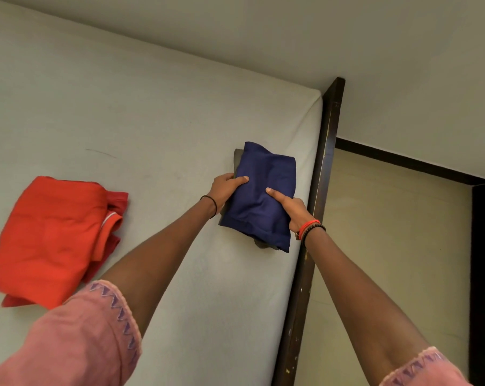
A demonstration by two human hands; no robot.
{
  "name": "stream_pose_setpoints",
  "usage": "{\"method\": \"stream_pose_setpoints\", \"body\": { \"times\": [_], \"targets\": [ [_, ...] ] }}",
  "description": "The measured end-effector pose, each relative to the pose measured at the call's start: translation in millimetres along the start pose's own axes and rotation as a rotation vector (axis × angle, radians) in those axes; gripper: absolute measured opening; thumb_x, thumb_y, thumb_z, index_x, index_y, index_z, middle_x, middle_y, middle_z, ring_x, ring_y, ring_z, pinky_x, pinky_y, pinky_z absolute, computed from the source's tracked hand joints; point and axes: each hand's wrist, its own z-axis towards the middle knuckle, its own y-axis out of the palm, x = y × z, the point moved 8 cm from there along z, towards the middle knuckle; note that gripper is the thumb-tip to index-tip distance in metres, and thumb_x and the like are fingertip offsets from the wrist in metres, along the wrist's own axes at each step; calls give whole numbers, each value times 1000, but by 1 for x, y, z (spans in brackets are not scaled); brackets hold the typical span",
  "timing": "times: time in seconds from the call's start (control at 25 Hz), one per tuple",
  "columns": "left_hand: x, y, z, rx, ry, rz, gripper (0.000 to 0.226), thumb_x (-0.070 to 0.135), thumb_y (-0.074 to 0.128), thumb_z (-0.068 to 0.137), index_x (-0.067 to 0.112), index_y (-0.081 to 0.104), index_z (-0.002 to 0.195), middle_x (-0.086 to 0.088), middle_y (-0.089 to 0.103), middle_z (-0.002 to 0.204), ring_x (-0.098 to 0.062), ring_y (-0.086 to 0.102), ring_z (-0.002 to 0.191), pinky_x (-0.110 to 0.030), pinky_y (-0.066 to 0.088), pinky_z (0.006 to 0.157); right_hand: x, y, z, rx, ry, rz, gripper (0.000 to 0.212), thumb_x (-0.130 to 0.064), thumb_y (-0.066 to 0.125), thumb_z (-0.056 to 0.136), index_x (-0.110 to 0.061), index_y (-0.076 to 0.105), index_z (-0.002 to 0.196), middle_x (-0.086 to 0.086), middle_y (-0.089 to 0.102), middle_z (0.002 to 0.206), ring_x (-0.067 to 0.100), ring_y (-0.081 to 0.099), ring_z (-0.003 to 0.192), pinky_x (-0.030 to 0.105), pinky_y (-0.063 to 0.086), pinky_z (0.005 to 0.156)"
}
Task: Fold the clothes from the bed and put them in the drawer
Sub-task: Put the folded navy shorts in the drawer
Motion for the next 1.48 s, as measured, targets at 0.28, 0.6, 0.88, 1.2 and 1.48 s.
{"method": "stream_pose_setpoints", "body": {
  "times": [0.28, 0.6, 0.88, 1.2, 1.48],
  "targets": [
    [15, 9, -62, -43, 56, -25, 18, 22, 63, 90, 16, 60, 106, -1, 62, 107, -14, 58, 87, -21, 47, 64, 8, -12, -61, -72, -29, 141, 55, -34, 83, 69, -14, 60, 115, 5, 70, 107, 26, 65, 96, 38, 55, 79],
    [19, 50, -165, -49, 72, -46, 18, 23, 65, 87, 15, 65, 103, -4, 67, 106, -23, 61, 97, -29, 53, 78, 19, -76, -160, -66, -81, 199, 63, -35, 88, 60, -10, 63, 112, 8, 72, 103, 30, 68, 93, 44, 57, 83],
    [9, 121, -272, -149, 28, -17, 24, 24, 64, 88, 14, 62, 110, -1, 64, 103, -14, 58, 87, -25, 46, 65, 52, -160, -255, -52, -103, 255, 51, -29, 86, 66, -3, 66, 105, 12, 74, 94, 31, 70, 87, 38, 58, 72],
    [-8, 213, -359, -258, 35, 167, 38, 33, 67, 85, 12, 57, 115, -6, 62, 110, -20, 60, 93, -27, 48, 66, 107, -257, -328, -16, -118, 361, 53, -30, 86, 65, -1, 66, 105, 15, 74, 93, 33, 70, 89, 46, 57, 83],
    [-27, 284, -413, -418, 101, 293, 56, 30, 77, 77, 20, 47, 124, 5, 56, 102, -13, 59, 89, -29, 52, 72, 151, -320, -369, 67, -157, 490, 52, -32, 85, 66, 0, 66, 103, 16, 74, 92, 31, 71, 88, 45, 57, 83]
  ]
}}
